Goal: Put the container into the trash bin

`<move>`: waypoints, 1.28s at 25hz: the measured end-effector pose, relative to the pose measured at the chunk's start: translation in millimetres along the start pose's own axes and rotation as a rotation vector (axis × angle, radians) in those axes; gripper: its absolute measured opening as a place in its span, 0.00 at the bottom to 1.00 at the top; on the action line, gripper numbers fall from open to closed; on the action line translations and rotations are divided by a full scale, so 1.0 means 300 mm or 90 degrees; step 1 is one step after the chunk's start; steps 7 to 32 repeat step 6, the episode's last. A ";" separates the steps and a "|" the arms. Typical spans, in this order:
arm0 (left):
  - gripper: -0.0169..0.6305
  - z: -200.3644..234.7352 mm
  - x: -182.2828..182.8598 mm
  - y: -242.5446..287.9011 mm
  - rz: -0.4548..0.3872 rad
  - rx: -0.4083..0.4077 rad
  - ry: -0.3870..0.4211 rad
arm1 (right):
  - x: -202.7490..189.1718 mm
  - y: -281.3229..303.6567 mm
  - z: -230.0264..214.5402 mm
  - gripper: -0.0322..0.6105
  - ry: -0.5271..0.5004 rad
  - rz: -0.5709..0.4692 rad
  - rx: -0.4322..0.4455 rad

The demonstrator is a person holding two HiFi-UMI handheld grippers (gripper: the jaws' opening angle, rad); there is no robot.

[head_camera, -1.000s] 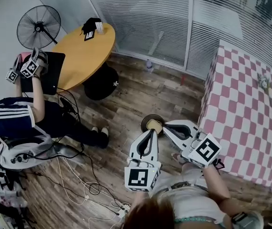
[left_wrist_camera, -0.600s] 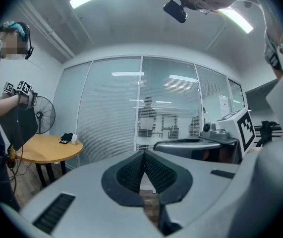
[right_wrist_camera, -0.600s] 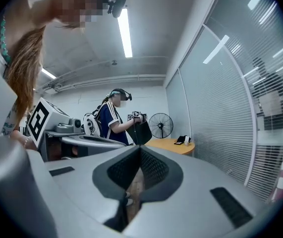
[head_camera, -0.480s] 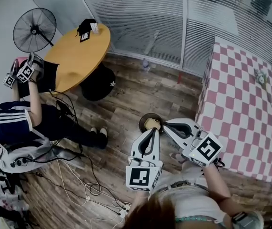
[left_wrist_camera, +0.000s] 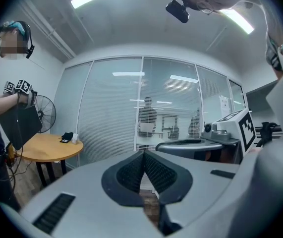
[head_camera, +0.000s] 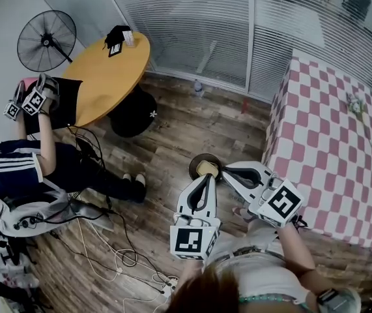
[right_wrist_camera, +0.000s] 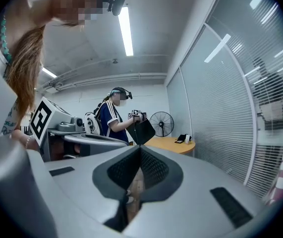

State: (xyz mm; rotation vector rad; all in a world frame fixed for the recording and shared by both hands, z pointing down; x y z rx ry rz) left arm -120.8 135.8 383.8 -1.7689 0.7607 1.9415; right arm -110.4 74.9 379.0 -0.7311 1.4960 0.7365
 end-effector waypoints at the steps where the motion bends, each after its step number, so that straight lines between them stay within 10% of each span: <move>1: 0.03 -0.001 0.000 0.000 0.001 -0.001 -0.001 | 0.000 -0.001 0.000 0.04 0.000 0.001 0.000; 32: 0.03 -0.001 -0.004 -0.002 0.006 -0.002 -0.002 | -0.002 -0.004 0.006 0.04 0.000 0.010 -0.004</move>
Point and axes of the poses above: the fingertips, and each gripper's own axes: y forward along the fingers, z to its left, x out of its top, the point moved 2 cm from there along -y, backward along the fingers, and after that the axes turned 2 degrees about y, right-handed, at the moved point
